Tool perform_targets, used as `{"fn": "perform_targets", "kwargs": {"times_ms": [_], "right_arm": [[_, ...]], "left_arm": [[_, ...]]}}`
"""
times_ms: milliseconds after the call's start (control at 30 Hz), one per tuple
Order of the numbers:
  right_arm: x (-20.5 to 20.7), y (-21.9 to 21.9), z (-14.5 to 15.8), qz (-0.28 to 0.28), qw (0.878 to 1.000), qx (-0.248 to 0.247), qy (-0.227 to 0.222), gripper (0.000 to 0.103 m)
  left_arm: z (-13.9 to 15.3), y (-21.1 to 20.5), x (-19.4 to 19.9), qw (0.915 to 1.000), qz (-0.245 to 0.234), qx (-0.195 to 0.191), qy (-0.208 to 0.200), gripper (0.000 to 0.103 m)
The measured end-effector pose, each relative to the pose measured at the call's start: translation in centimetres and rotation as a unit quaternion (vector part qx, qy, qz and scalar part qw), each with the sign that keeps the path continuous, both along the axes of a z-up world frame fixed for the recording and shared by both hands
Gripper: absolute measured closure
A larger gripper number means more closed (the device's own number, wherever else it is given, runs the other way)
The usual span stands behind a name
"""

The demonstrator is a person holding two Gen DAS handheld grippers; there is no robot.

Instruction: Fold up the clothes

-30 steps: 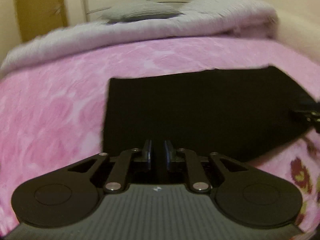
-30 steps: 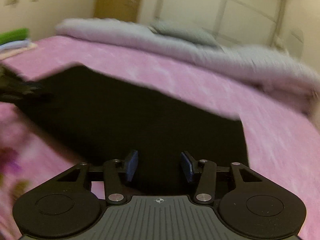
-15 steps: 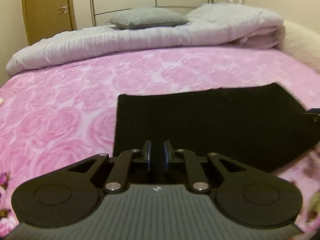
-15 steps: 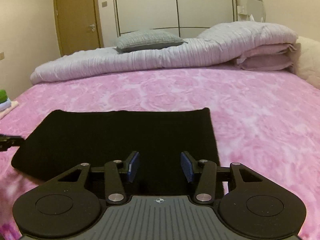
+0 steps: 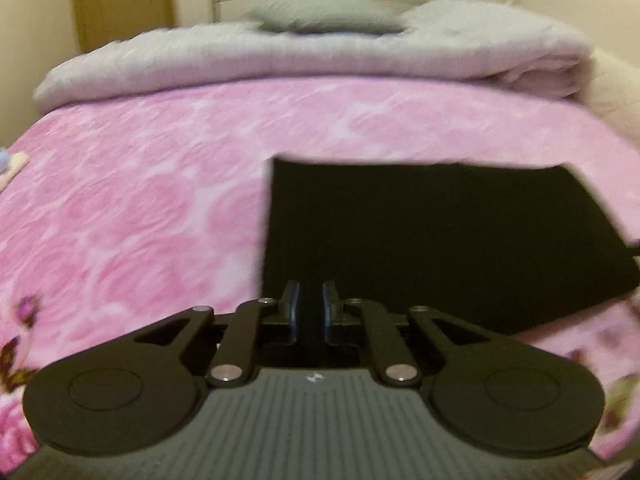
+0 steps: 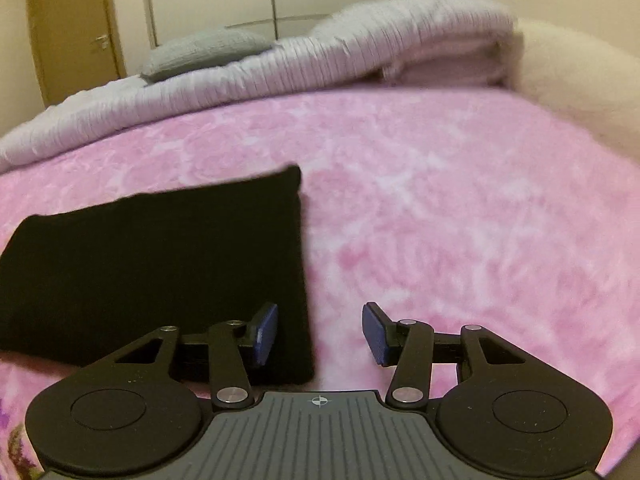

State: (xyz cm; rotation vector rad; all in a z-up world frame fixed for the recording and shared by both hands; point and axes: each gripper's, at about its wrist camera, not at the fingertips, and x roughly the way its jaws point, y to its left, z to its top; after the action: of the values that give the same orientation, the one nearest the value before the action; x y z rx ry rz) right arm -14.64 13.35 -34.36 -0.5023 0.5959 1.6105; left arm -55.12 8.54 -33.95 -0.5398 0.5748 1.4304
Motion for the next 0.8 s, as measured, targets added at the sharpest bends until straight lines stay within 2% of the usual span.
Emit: {"fn": "perform_targets", "kwargs": {"times_ms": [100, 200, 300, 400, 500, 633, 667, 700, 800], "right_arm": [[-2.7, -0.3, 1.3, 0.046, 0.999, 0.021, 0.016, 0.055], [-6.0, 0.2, 1.3, 0.11, 0.993, 0.036, 0.022, 0.056], [-9.0, 1.4, 0.2, 0.164, 0.985, 0.032, 0.032, 0.059], [-10.6, 2.8, -1.6, 0.193, 0.98, 0.015, 0.048, 0.059], [-9.7, 3.1, -3.0, 0.175, 0.984, 0.014, 0.019, 0.059], [-5.6, 3.4, -3.6, 0.124, 0.992, 0.023, -0.005, 0.07], [-4.4, 3.3, -3.7, 0.113, 0.993, 0.024, -0.008, 0.074], [-3.3, 3.2, -3.6, 0.102, 0.994, 0.026, -0.009, 0.076], [-0.6, 2.5, -3.5, 0.061, 0.998, 0.022, 0.007, 0.075]], "left_arm": [[1.2, 0.5, 3.0, 0.9986, -0.048, 0.019, -0.01, 0.095], [0.8, 2.2, 5.8, 0.995, -0.096, 0.02, -0.018, 0.095], [-0.9, 4.2, 7.7, 0.991, -0.13, 0.006, -0.034, 0.093], [-3.2, 5.4, 7.7, 0.9929, -0.118, -0.009, -0.01, 0.088], [-4.1, 5.2, 4.8, 0.9968, -0.08, -0.005, 0.01, 0.088], [-4.5, 4.0, -1.1, 0.9996, -0.024, 0.001, 0.011, 0.09], [-4.5, 3.6, -1.9, 0.9999, -0.013, -0.003, 0.011, 0.09], [-4.5, 3.3, -2.7, 0.9999, -0.003, -0.006, 0.01, 0.099], [-4.3, 2.2, -3.9, 0.9996, 0.021, -0.014, 0.013, 0.1]]}}
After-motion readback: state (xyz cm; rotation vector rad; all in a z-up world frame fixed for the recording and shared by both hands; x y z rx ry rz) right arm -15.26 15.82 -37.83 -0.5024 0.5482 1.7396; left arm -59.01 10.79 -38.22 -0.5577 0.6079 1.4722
